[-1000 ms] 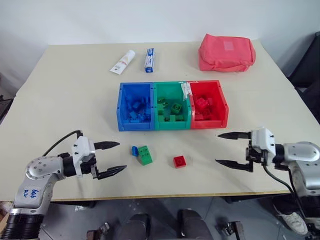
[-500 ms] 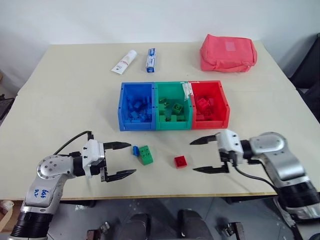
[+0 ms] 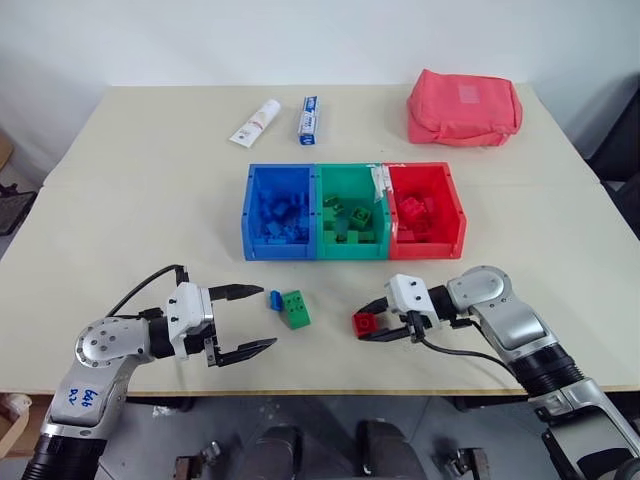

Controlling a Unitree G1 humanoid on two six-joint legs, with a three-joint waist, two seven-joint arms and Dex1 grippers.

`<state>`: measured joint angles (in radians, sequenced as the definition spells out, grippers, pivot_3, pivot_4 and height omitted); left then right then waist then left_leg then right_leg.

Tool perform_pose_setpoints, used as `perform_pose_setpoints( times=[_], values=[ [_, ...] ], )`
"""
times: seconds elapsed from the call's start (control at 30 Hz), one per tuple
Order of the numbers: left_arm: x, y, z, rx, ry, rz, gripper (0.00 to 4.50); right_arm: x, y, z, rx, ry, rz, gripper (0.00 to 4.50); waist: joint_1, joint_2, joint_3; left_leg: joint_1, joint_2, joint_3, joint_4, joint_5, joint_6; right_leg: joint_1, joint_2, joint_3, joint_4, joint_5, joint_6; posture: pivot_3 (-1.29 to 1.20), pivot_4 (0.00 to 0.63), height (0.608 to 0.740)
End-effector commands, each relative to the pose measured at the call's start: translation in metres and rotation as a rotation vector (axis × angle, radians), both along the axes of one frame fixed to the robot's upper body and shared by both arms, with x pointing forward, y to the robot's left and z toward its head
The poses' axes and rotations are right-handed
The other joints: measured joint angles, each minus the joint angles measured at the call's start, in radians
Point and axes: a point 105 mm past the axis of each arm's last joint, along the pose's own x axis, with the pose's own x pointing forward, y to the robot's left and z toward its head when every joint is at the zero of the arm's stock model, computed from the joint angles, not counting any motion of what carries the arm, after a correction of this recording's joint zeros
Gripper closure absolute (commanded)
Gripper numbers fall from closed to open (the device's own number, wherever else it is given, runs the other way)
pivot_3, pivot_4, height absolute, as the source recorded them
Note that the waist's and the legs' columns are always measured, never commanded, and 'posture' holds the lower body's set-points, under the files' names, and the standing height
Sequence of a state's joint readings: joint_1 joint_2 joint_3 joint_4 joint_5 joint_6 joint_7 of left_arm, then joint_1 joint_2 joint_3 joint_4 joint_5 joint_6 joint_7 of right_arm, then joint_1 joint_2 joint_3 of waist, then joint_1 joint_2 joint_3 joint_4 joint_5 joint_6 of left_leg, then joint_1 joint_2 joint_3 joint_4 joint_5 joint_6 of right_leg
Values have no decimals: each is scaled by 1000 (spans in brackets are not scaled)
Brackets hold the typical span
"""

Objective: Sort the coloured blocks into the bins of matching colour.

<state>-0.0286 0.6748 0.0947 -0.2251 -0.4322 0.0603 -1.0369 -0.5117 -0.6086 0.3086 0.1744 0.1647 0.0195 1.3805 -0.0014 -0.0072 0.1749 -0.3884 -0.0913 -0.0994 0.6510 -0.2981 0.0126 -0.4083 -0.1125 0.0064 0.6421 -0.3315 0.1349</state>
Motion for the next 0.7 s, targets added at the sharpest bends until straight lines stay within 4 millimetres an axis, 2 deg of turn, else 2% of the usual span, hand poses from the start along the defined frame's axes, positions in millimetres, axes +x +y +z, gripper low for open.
perform_pose_setpoints(
  times=[0.03, 0.07, 0.13, 0.2, 0.3, 0.47, 0.53, 0.7],
  values=[
    [4, -6, 16, -60, -45, 3, 0, 8, -4, 29, 138, -82, -71, 3013, 0, 0, 0, 0, 0, 0, 0, 0, 0, 0, 0, 0, 0, 0, 0, 0, 150, 740],
    [7, -9, 20, -86, -51, 11, 0, 15, -7, 40, 193, -78, -139, 3013, 0, 0, 0, 0, 0, 0, 0, 0, 0, 0, 0, 0, 0, 0, 0, 0, 150, 740],
    [16, -14, 30, -155, -66, 44, 0, 34, -24, 72, 318, -114, -297, 3013, 1, 0, 0, 0, 0, 0, 1, 0, 0, 0, 0, 0, 1, 0, 0, 0, 150, 740],
    [22, -17, 36, -196, -72, 71, 0, 49, -40, 92, 387, -158, -420, 3013, 2, 0, 0, 0, -1, 0, 2, 0, 0, 0, 0, 0, 1, 0, 0, 0, 150, 740],
    [28, -19, 39, -217, -81, 98, 0, 72, -65, 115, 446, -243, -594, 3013, -1, 0, 0, 0, 0, 0, 2, 0, 0, 0, 0, 0, 1, 0, 0, 0, 150, 740],
    [33, -20, 39, -215, -93, 114, 0, 107, -94, 130, 493, -299, -809, 3013, -5, 0, 0, 0, 0, 1, 0, 0, 0, -1, 0, 0, 1, 0, 0, 0, 150, 740],
    [34, -20, 39, -213, -94, 117, 0, 115, -97, 129, 487, -292, -836, 2263, -5, 0, 0, 0, 0, 2, 0, 0, 0, -1, 0, 1, 2, 0, 0, 0, 150, 740],
    [34, -13, 35, -195, -61, 132, 0, 116, -91, 133, 486, -306, -798, 611, -4, 0, 0, 0, 0, 2, 0, 0, 0, -1, 0, 0, 1, 0, 0, 0, 150, 740]
  ],
)
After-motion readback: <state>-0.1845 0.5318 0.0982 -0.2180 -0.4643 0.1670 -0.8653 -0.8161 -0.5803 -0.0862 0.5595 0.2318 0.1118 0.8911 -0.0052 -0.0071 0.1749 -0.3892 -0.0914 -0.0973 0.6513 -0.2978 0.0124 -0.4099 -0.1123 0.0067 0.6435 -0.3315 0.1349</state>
